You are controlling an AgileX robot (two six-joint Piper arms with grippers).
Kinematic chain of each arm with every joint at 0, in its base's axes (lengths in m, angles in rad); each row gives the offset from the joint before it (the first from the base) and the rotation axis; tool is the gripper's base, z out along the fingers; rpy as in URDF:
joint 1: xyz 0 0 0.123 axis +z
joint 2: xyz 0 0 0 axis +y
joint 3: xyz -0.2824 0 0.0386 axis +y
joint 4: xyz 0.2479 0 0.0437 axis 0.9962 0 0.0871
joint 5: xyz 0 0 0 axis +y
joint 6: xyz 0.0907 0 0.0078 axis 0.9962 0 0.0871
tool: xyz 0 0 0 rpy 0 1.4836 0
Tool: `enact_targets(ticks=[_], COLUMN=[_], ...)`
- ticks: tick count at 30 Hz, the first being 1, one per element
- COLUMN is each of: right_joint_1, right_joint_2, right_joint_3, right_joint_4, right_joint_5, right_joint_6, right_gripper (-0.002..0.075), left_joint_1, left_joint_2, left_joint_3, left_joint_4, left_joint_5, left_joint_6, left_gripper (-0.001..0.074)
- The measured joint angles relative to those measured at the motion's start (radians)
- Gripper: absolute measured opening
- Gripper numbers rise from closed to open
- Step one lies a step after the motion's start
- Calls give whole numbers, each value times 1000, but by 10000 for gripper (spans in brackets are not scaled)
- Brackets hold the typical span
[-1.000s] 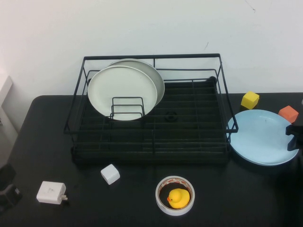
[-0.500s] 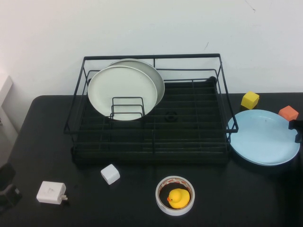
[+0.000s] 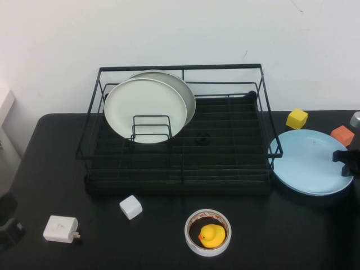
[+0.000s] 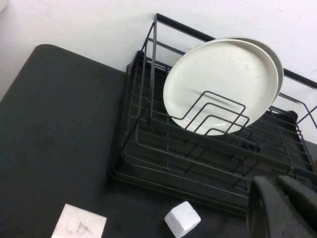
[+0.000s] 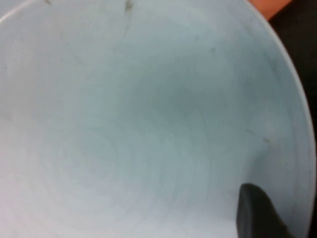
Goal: Place plate on rack
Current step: Pick up the plate from the table
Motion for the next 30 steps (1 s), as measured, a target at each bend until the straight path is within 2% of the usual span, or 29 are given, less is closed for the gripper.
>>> enact_targets(ticks=[4, 6, 14, 24, 27, 30], right_joint_1=[2, 2, -28, -160, -183, -185], right_joint_2=[2, 2, -59, -291, -389, -501], right_joint_3=[-1, -1, -1, 0, 2, 8], right_joint_4=[8, 17, 20, -78, -89, -97], right_joint_5=[-8, -8, 10, 87, 98, 112], right_joint_6=[0, 2, 0, -3, -18, -64], right_gripper=[68, 40, 12, 11, 11, 11], left_joint_1=[0, 0, 0, 0, 0, 0], left_joint_2=[0, 0, 0, 0, 0, 0], left_joint_3=[0, 0, 0, 0, 0, 0], left_joint_4=[0, 0, 0, -2, -52, -180], left_joint_5=[0, 0, 19, 25, 55, 127], left_joint_6=[0, 0, 0, -22, -39, -52], left_gripper=[-3, -3, -3, -3, -3, -2])
